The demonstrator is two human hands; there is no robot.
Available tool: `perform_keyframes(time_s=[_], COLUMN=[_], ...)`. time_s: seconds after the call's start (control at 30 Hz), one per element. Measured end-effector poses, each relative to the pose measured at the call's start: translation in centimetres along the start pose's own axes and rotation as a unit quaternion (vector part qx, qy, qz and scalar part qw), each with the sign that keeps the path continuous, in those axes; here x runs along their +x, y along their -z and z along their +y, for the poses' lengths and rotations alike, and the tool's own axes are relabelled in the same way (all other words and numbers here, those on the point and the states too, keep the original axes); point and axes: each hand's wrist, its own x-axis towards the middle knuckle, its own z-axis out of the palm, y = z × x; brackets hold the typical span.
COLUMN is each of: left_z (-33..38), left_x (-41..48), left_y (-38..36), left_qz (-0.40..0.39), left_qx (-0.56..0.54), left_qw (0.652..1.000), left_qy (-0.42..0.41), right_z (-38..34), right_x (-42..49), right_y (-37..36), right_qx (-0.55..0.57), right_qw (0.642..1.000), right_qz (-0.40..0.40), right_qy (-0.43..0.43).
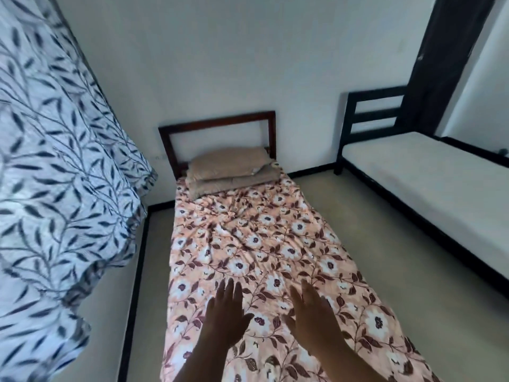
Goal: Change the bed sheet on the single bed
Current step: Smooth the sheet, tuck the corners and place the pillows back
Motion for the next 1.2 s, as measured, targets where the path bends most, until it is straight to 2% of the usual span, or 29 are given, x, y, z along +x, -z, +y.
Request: perform_keyframes(time_s=[0.13, 0.27, 0.6, 0.9, 1.0, 1.2], left_z=[0.1, 0.0, -2.3, -12.7, -16.9, -20.2], left_x=[-4.3, -7.9, -12.0, -12.3, -12.2, -11.3], left_y=[1.7, 1.9, 3.3, 6.4, 7.0, 7.9], left_qz=[0.012, 0.004, -0.007, 0.027, 0.023, 0.024], left_qx=[0.024, 0.035, 0.038, 0.036, 0.048, 0.061], left_qw=[1.000, 0.999, 0.998, 0.994, 0.993, 0.993], left_qy=[-0.003, -0.002, -0.050, -0.105, -0.109, -0.100], right_z=[-2.3, -3.1, -6.4, -15.5, -19.8, -22.4], right_x=[-3.9, -7.5, -13.1, -14.5, -15.4, -15.0], right_y=[3.0, 2.7, 3.2, 2.9, 3.3, 3.8], right_qx=[-0.008, 0.024, 0.044, 0.045, 0.045, 0.053], right_qw=[1.000, 1.000, 0.997, 0.987, 0.989, 0.986], right_qz=[0.020, 0.007, 0.057, 0.094, 0.089, 0.106], right_qy=[0.001, -0.007, -0.043, -0.119, -0.111, -0.115])
